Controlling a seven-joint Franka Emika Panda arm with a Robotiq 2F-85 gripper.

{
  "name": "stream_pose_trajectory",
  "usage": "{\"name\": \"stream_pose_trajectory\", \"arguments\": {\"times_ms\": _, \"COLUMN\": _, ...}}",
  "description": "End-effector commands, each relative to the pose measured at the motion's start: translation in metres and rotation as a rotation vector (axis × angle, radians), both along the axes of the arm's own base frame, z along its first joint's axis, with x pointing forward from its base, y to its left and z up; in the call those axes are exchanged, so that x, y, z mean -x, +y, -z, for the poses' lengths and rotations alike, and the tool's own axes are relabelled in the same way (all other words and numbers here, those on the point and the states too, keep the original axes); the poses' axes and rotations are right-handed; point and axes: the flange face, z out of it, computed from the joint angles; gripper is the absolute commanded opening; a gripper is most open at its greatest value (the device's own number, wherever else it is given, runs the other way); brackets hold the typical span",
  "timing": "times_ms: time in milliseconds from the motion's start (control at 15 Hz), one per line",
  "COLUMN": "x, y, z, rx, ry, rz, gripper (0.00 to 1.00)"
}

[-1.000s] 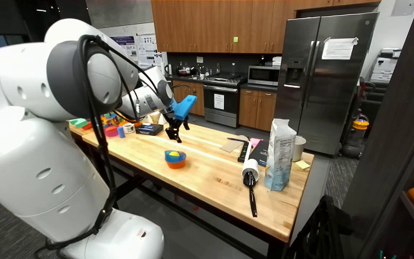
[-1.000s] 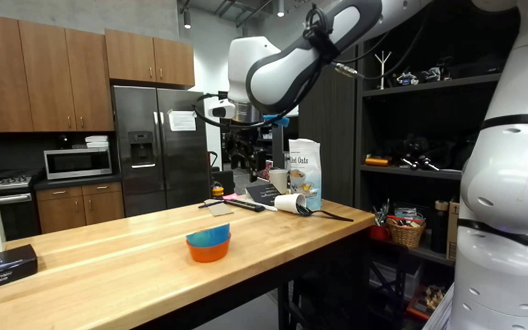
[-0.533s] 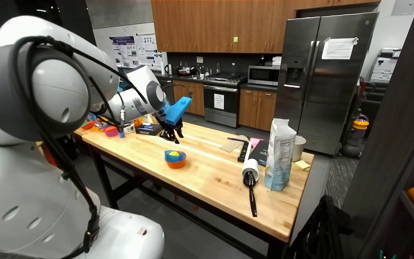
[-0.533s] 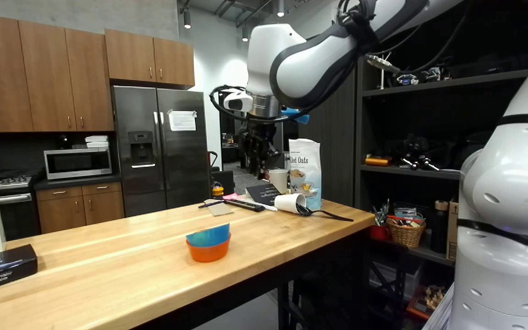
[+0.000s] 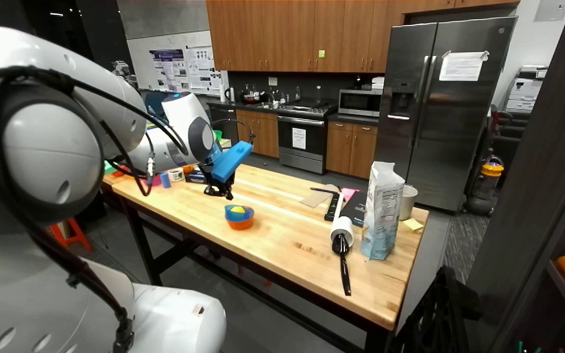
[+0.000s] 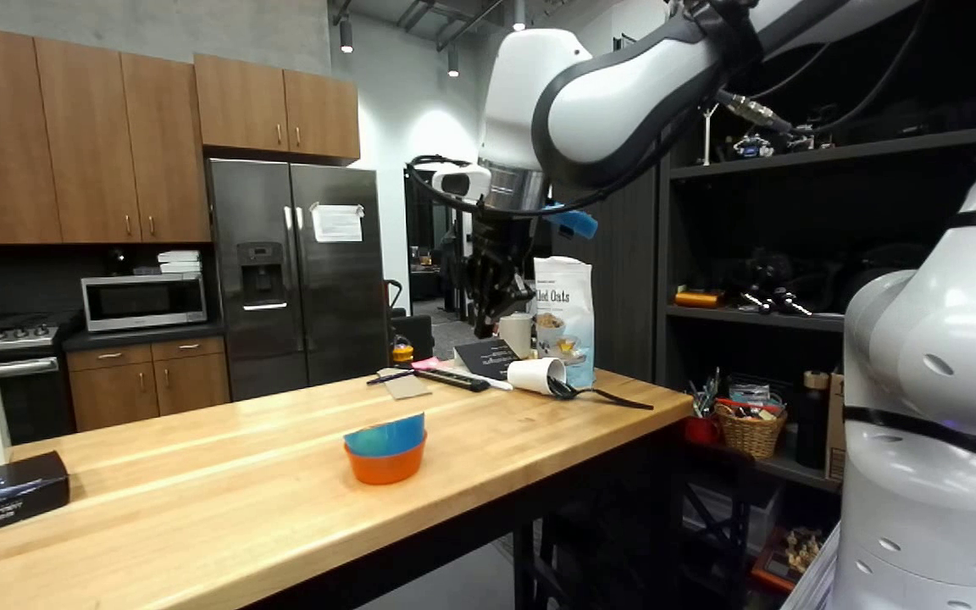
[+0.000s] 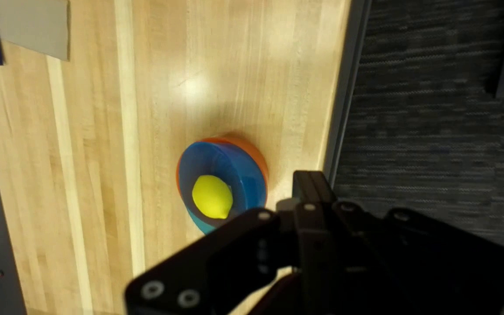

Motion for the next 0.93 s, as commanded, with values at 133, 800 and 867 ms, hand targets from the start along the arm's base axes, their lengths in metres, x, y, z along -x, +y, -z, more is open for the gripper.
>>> {"name": "stream_pose_trajectory", "arguments": {"times_ms": 133, "x": -0.011, "y": -0.014, "z": 0.034, "rx": -0.181, "ry": 0.094, "rz": 0.0, "gripper": 0.0}}
{"name": "stream_pose_trajectory", "arguments": {"times_ms": 800, "x": -0.021, "y": -0.023, "z": 0.065, "rx": -0.375, "ry": 0.215, "rz": -0.061, "gripper": 0.0}}
{"name": "stream_pose_trajectory", "arguments": {"times_ms": 867, "x": -0.021, "y": -0.023, "z": 0.066, "rx": -0.393, "ry": 0.225, "rz": -0.067, "gripper": 0.0}}
